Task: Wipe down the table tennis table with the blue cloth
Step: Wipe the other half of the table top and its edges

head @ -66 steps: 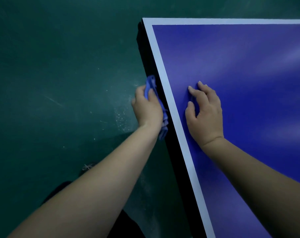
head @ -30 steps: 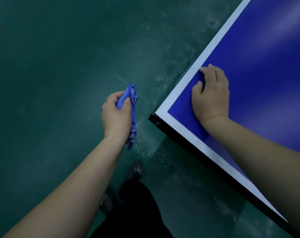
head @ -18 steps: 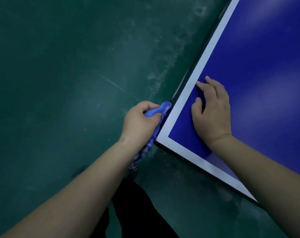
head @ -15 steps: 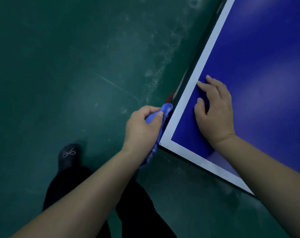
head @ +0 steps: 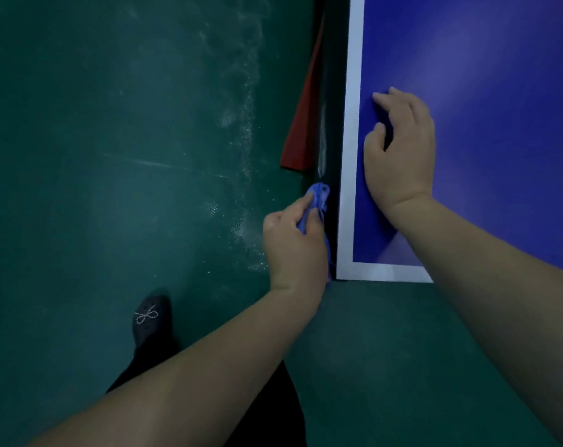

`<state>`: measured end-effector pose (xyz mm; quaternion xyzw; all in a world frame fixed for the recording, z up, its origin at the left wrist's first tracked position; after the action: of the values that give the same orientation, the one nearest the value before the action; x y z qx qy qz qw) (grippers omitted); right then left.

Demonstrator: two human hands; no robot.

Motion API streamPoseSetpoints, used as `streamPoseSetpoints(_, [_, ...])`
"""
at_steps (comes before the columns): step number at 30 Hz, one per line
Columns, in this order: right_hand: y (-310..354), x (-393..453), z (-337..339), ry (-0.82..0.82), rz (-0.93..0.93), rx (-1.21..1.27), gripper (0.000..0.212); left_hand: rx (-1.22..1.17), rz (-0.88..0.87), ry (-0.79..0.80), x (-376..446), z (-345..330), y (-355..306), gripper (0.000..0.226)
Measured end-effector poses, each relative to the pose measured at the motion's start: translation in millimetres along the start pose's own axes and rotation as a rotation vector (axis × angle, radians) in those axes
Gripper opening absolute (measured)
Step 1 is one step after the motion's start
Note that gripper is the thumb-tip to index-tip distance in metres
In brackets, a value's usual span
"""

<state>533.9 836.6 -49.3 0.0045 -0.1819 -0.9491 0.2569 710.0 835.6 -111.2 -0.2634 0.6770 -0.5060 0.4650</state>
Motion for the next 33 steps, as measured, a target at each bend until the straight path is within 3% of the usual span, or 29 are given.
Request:
streamPoseSetpoints(6, [0,-1,3,-0.014,-0.017,-0.033,0.043,0.008,-0.296,0.021,26,-5,-39,0.029])
streamPoseSetpoints(9, [0,1,2,-0.006,-0.024,-0.05,0.043,0.031,-0.15,0.022,59,-14,-29,0.03])
streamPoseSetpoints(12, [-2,1,3,-0.004,-0.023,-0.056,0.043,0.035,0.029,0.015,34,-10,-1,0.032])
streamPoseSetpoints(15, [-3,1,3,-0.002,-0.018,-0.053,0.043,-0.03,-0.109,-0.013,9,-6,-15,0.025])
streamPoseSetpoints(17, [-2,1,3,-0.005,-0.024,-0.05,0.044,0.001,-0.224,-0.026,33,-12,-29,0.025])
streamPoseSetpoints(19, [-1,1,4,-0.006,-0.025,-0.041,0.044,0.053,-0.224,0.017,71,-23,-33,0.03])
streamPoseSetpoints(24, [1,1,4,-0.007,-0.024,-0.034,0.043,0.005,0.143,-0.044,67,-21,4,0.03])
streamPoseSetpoints(26, [0,0,4,-0.005,-0.022,-0.035,0.043,0.035,0.108,-0.021,37,-12,4,0.031])
streamPoseSetpoints(30, [-2,1,3,0.002,-0.027,-0.039,0.044,0.118,-0.211,-0.002,69,-22,-28,0.031])
streamPoseSetpoints(33, [-1,2,4,-0.005,-0.031,-0.041,0.044,0.105,-0.155,0.038,121,-39,-36,0.033])
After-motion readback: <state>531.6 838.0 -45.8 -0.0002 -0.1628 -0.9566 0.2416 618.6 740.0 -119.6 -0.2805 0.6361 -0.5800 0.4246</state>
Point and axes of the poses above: each hand's wrist, its own x-axis towards the middle knuckle, its own z-axis out of the back of the hand, y = z × x, the point moved 5 cm from there along x, towards the middle knuckle, and after that the axes turned 15 degrees about -z, right-handed, at the moved point
